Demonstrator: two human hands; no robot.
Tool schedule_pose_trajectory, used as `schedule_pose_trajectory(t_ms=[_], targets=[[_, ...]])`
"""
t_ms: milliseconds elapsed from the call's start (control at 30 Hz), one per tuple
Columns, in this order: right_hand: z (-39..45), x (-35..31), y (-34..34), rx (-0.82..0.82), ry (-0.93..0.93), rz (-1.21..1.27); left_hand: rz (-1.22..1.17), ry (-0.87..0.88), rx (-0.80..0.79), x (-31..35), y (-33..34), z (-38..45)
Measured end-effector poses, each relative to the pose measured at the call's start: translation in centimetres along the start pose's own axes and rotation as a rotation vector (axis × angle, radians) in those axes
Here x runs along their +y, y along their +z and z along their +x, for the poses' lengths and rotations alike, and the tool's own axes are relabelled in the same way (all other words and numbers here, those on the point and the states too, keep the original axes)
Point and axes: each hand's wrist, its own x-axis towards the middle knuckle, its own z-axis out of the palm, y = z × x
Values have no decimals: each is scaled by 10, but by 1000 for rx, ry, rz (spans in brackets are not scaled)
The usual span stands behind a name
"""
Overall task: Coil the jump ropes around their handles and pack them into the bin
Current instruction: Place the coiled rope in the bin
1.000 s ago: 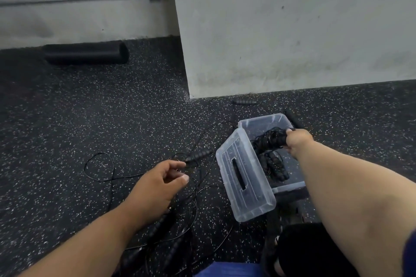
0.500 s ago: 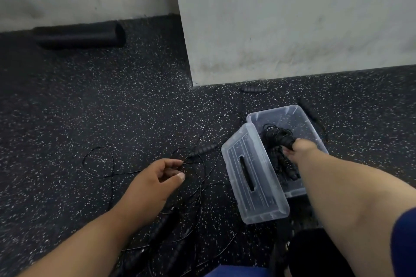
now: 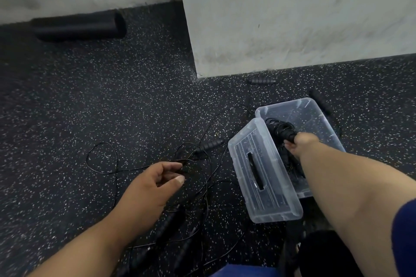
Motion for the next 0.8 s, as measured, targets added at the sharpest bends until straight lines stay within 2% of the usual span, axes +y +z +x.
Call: schedule_pose_trajectory(t_ms=[167,267,400,500,600,700,800], targets=[[8,38,5,-102,96,-241,1,-24,-4,-2,0,-1],[-1,52,7,-80,-4,-537,5,-32,-7,-3,-1,1],[-6,35,16,-71,-94,-716,4,-30,-8,-5,-1,3],[-16,22,17,-55,-279,-1215,7,-30,-15,-7,-3,4],[-28,14,18,80,-373,-1179,17,-14,-11,-7,-6,4],[-55,8,24,85,-482,-1085,33,10,-1,-7,-8,1],[-67,7,28,60,-517,-849,37,29,4,-7,-7,-7]])
